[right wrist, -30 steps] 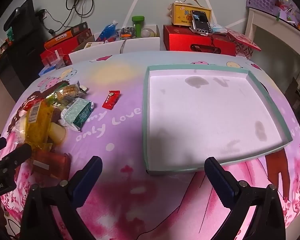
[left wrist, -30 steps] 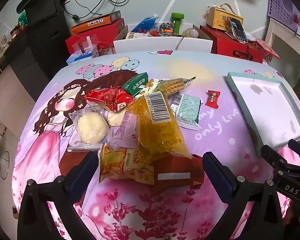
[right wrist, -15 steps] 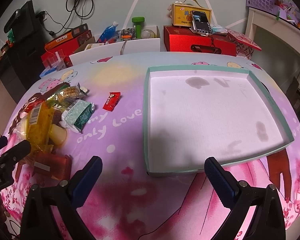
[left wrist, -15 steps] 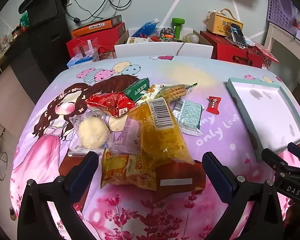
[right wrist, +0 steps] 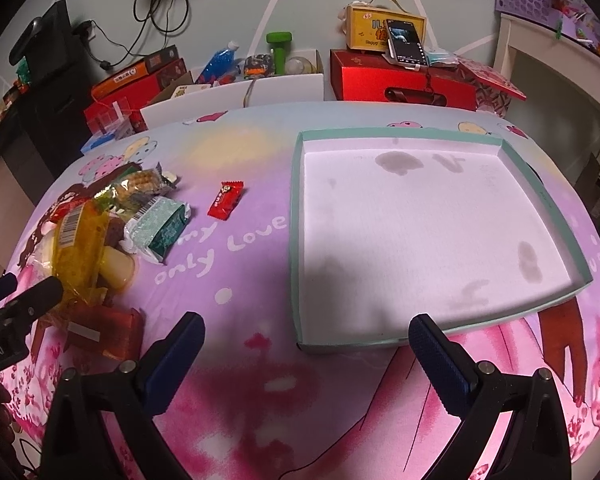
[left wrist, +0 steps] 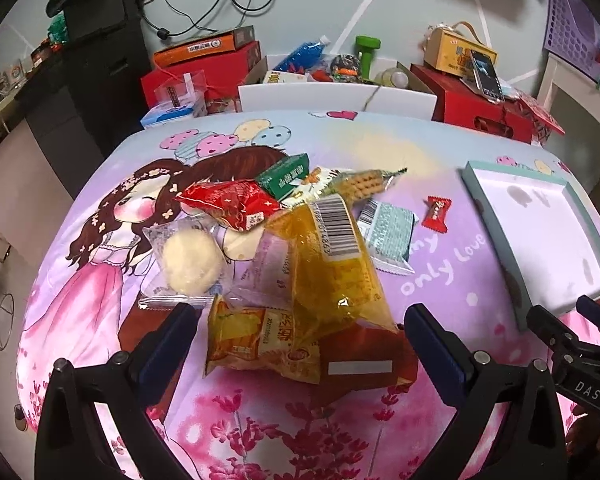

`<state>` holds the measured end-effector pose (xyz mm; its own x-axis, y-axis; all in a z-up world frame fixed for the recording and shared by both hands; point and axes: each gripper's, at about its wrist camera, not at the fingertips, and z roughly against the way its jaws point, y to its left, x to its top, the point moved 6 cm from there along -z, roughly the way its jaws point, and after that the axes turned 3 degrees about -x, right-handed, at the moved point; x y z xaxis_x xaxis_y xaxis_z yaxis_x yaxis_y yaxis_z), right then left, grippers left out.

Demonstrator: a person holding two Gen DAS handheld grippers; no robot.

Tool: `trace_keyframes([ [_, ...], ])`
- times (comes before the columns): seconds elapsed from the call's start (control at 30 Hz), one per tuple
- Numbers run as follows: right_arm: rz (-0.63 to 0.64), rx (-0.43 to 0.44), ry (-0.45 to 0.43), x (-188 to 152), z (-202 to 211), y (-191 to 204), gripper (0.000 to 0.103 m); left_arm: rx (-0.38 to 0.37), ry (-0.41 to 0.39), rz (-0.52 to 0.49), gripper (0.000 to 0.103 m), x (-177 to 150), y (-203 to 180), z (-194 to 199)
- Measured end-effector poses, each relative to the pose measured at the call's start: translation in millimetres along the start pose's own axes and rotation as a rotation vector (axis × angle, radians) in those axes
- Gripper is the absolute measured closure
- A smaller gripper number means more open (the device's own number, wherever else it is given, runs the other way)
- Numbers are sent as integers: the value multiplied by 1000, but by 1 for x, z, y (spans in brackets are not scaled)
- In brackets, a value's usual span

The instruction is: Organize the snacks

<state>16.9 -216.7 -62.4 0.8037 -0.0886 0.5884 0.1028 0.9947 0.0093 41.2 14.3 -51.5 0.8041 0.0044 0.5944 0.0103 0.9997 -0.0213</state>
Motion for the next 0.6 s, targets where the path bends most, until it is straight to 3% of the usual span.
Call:
trace_keyframes([
  [0.6,-47,-5,-35,5,5,-9,0,-8,-49,-18,0,5,-2,6],
])
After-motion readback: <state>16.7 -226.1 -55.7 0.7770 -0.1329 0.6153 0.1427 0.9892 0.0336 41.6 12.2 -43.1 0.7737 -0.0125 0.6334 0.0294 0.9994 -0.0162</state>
